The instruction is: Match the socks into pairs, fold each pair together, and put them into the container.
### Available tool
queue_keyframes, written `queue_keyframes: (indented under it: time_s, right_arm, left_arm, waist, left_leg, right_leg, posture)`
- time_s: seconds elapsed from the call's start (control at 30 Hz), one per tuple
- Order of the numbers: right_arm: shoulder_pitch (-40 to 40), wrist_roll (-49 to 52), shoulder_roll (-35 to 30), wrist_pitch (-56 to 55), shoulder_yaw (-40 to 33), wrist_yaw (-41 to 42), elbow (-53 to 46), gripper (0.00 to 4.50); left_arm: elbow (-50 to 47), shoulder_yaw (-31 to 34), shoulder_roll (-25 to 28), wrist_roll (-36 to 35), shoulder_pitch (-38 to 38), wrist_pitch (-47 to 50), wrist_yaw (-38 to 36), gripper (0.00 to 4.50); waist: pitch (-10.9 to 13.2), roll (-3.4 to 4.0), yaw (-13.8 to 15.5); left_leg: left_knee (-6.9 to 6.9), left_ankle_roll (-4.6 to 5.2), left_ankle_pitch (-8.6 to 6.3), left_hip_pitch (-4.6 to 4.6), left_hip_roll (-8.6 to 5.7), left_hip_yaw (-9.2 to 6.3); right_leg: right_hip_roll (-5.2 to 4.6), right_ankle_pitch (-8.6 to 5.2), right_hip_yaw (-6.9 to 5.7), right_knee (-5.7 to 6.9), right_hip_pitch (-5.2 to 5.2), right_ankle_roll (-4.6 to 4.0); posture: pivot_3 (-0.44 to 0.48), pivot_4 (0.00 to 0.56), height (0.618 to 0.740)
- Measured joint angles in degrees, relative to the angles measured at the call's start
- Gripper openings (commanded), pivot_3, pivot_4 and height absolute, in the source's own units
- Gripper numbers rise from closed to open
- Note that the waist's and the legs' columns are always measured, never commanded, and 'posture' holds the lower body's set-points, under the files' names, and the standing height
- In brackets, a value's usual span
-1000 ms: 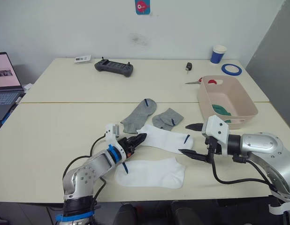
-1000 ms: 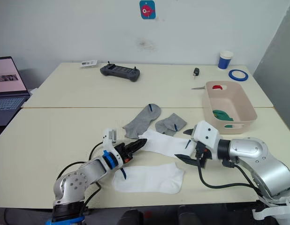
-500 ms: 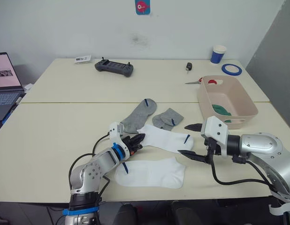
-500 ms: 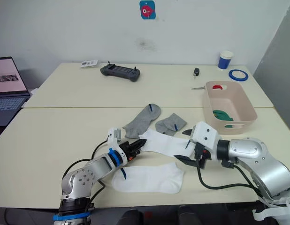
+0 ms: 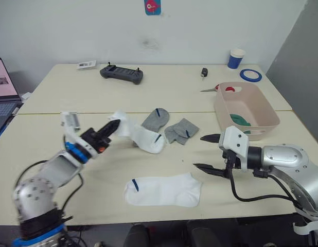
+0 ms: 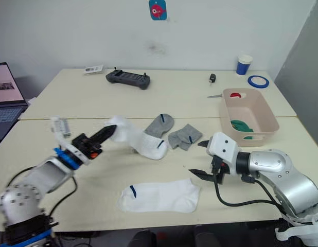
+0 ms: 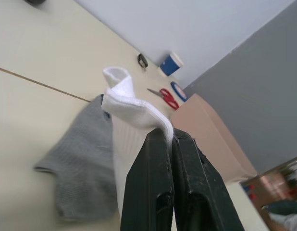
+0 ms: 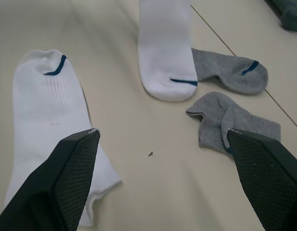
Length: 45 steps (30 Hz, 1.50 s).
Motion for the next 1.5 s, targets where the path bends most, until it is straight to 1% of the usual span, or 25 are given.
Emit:
queue_keyframes:
  time_s: [0.1,0.17,0.23,0.3,0.4,0.47,0.63,0.8,0.87,0.93,1.03,1.13,1.27,1.37,1.4,1.43,1.5]
  right_arm:
    - [-0.6,-0.1,0.3,-0.9,0.2,0.1,1.3,4.50]
    - [-1.1,-0.5,1.1,-1.5,1.2,0.1,2.1,4.50]
    - [-1.2,-0.5,1.3,-2.0,2.1,0.2,2.3,4.50]
    - [-1.3,-0.7,1.4,-2.4,2.4,0.2,2.5,4.50]
    - [-1.3,-1.1,1.3,-2.5,2.3,0.1,3.0,4.50]
    - [-1.0,-1.4,1.0,-2.5,2.3,0.1,3.0,4.50]
    - [0.2,-2.9,-2.4,-2.5,1.8,0.2,3.2,4.50]
    - [2.7,-4.1,-5.4,-2.5,-1.4,0.4,3.4,4.50]
    - [4.4,-4.1,-5.9,-2.3,-2.9,0.2,3.0,4.50]
    - [6.1,-4.0,-6.3,-1.9,-3.5,0.2,2.0,4.50]
    - [7.2,-3.7,-6.7,-1.4,-4.5,0.1,0.7,4.50]
    - [7.7,-3.4,-6.8,-0.9,-4.7,0.0,0.3,4.50]
    - [7.8,-3.5,-6.8,-0.9,-4.7,0.0,0.1,4.50]
    - [7.8,-3.6,-6.8,-1.0,-4.5,0.0,0.1,4.50]
    - [7.7,-3.6,-6.8,-1.2,-4.5,0.0,0.2,4.50]
    - [7.7,-3.8,-6.8,-1.3,-4.5,0.0,0.4,4.50]
    - [7.5,-4.2,-6.8,-1.4,-4.4,0.0,0.8,4.50]
  left_arm:
    - [0.8,2.9,9.4,-0.5,-1.0,0.3,-2.5,0.07]
    - [1.2,3.2,13.6,-0.7,-4.0,0.3,-4.5,0.07]
    - [1.1,2.4,14.5,-1.1,-5.5,0.2,-5.7,0.07]
    - [1.0,0.0,13.9,-1.4,-6.7,0.2,-6.2,0.07]
    - [-1.1,-4.6,11.6,-1.0,-6.0,0.2,-6.3,0.07]
    - [-3.6,-9.8,7.9,1.2,-3.8,-0.3,-6.3,0.07]
    - [-5.1,-26.5,-3.4,10.4,1.0,-2.4,-5.2,0.07]
    - [-5.1,-39.5,-10.5,19.8,1.3,-5.5,-6.3,0.07]
    - [-3.2,-43.3,-13.0,23.7,0.3,-7.5,-7.1,0.07]
    - [0.3,-46.6,-15.5,28.5,-2.5,-10.4,-7.9,0.07]
    - [3.2,-47.7,-17.9,32.5,-5.4,-13.6,-9.4,0.07]
    - [4.1,-48.4,-17.8,34.7,-6.1,-14.7,-12.0,0.62]
    - [3.0,-51.0,-15.4,37.0,-5.4,-14.9,-16.6,1.80]
    - [-1.0,-51.2,-13.4,37.6,-5.3,-15.2,-18.7,2.71]
    - [-3.0,-50.7,-11.9,37.5,-5.2,-15.1,-19.4,3.07]
    - [-4.7,-49.8,-10.5,37.4,-5.1,-15.1,-20.0,3.31]
    - [-8.6,-46.0,-7.4,36.3,-3.9,-14.6,-20.5,3.95]
  waist:
    - [0.0,-0.07,0.1]
    - [0.1,-0.06,0.5]
    - [0.1,-0.05,0.5]
    - [0.1,-0.06,0.4]
    - [0.1,-0.05,0.3]
    - [0.0,-0.02,0.3]
    - [0.0,-0.04,0.4]
    - [0.0,-0.04,0.4]
    - [0.0,-0.03,0.4]
    - [0.0,-0.02,0.4]
    - [0.0,0.00,0.1]
    - [0.0,0.01,0.1]
    - [0.0,0.01,0.1]
    - [0.0,0.01,0.1]
    - [0.0,0.01,0.1]
    - [0.0,0.01,0.0]
    - [0.0,0.02,0.0]
  left_leg:
    - [-0.02,-0.01,0.00,0.01,0.01,-0.01]
    - [-0.02,-0.02,0.00,0.00,-0.03,0.05]
    - [-0.02,-0.03,0.00,-0.02,-0.07,0.14]
    - [-0.01,-0.03,0.00,-0.05,-0.06,0.19]
    - [-0.04,-0.03,0.00,-0.04,-0.05,0.20]
    - [-0.08,-0.03,0.00,-0.03,-0.06,0.20]
    - [-0.04,-0.03,0.00,-0.07,-0.06,0.15]
    - [-0.01,-0.02,0.00,-0.04,-0.09,0.15]
    - [-0.01,-0.02,0.00,-0.03,-0.09,0.14]
    - [0.01,-0.01,0.00,-0.04,-0.10,0.11]
    - [0.02,0.00,0.00,-0.02,-0.13,0.10]
    - [0.00,0.01,0.00,-0.01,-0.12,0.03]
    - [-0.01,0.01,-0.01,-0.04,-0.11,0.00]
    - [0.01,0.01,-0.01,-0.03,-0.11,0.01]
    - [0.01,0.01,-0.01,-0.02,-0.10,0.01]
    - [-0.01,0.01,0.00,0.01,-0.09,0.01]
    - [-0.02,0.01,-0.01,0.02,-0.06,0.01]
  right_leg:
    - [0.00,-0.05,-0.06,0.00,-0.01,-0.11]
    - [-0.11,-0.17,-0.10,-0.02,0.03,-0.27]
    - [-0.19,-0.15,-0.08,-0.03,0.03,-0.20]
    - [-0.22,-0.08,-0.05,-0.04,0.03,-0.07]
    - [-0.22,-0.07,-0.03,-0.04,0.02,-0.06]
    - [-0.22,-0.10,-0.02,-0.02,0.02,-0.05]
    - [-0.20,-0.09,-0.03,-0.03,0.03,-0.06]
    - [-0.17,-0.08,-0.01,-0.01,0.04,-0.05]
    - [-0.15,-0.08,-0.01,0.00,0.06,-0.05]
    - [-0.13,-0.05,-0.02,0.00,0.06,-0.03]
    - [-0.09,-0.04,0.06,0.00,0.06,-0.01]
    - [-0.02,-0.05,0.05,0.00,0.05,-0.02]
    - [0.00,-0.06,0.03,-0.02,0.05,-0.03]
    - [-0.02,-0.06,0.05,-0.02,0.05,-0.02]
    - [-0.01,-0.06,0.05,0.00,0.05,-0.03]
    - [-0.01,-0.06,0.05,0.01,0.05,-0.03]
    - [0.00,-0.06,0.04,0.03,0.04,-0.03]
  posture:
    - [0.000,0.150,0.740]
    - [0.000,0.150,0.740]
    - [0.000,0.150,0.740]
    - [0.000,0.150,0.740]
    - [0.000,0.150,0.740]
    - [0.000,0.150,0.740]
    - [0.000,0.150,0.740]
    - [0.000,0.150,0.740]
    - [0.000,0.150,0.740]
    - [0.000,0.150,0.740]
    - [0.000,0.150,0.740]
    - [0.000,0.150,0.740]
    - [0.000,0.150,0.740]
    - [0.000,0.150,0.740]
    - [0.000,0.150,0.740]
    - [0.000,0.150,0.740]
    - [0.000,0.150,0.740]
